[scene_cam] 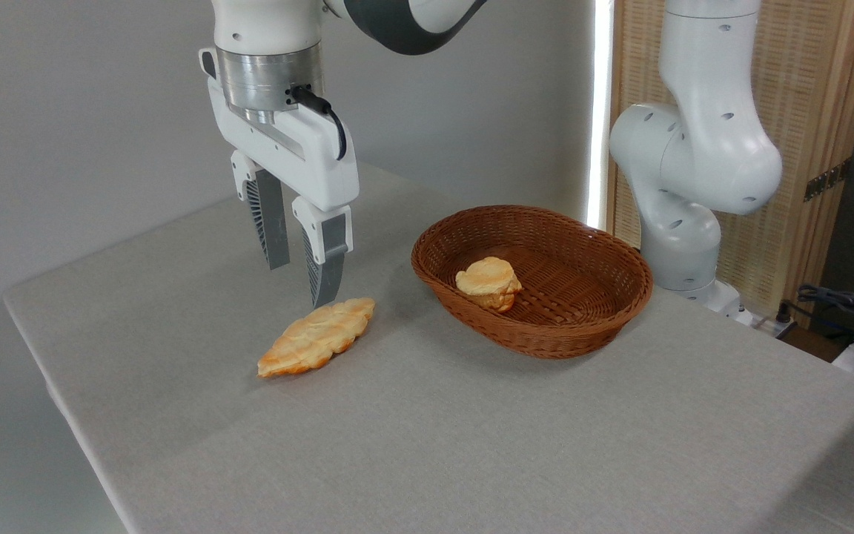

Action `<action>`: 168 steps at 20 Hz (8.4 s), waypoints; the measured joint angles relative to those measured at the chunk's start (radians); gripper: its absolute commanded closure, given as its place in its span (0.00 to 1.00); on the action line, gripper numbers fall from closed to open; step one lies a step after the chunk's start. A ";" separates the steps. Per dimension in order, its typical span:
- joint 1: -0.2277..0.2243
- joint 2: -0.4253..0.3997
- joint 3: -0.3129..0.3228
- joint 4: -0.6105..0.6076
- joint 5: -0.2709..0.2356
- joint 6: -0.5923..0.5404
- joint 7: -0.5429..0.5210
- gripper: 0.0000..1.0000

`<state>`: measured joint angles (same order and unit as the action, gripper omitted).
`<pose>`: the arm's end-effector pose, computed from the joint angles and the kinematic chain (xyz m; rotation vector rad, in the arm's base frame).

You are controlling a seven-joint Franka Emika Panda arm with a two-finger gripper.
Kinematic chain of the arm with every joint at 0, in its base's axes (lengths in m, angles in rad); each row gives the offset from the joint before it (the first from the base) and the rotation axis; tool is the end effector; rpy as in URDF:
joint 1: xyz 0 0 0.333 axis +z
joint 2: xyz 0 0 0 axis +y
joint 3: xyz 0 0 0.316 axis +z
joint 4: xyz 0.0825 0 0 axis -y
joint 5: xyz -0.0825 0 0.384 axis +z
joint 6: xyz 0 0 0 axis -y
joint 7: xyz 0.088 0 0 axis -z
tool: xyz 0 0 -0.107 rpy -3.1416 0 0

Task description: Put bread into the basket

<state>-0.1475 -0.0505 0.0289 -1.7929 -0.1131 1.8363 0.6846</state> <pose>0.5517 -0.0745 0.5707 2.8262 -1.1594 0.1856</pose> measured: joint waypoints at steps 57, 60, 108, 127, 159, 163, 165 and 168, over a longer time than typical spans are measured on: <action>-0.098 0.163 -0.043 -0.149 -0.092 0.238 -0.038 0.00; -0.100 0.176 -0.047 -0.149 -0.092 0.238 -0.038 0.00; -0.117 -0.012 -0.043 -0.139 -0.039 0.050 -0.038 0.48; -0.145 -0.284 -0.045 -0.441 -0.039 -0.257 -0.038 0.00; -0.170 -0.283 0.019 -0.353 0.033 -0.053 -0.038 0.00; -0.168 -0.268 0.092 -0.286 0.037 -0.013 -0.038 0.00; -0.167 -0.243 0.112 -0.241 0.038 0.005 -0.038 0.00; -0.167 -0.186 0.144 -0.187 0.038 0.067 -0.038 0.00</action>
<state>-0.3149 -0.2364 0.1724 -1.9795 -0.0746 1.9030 0.6467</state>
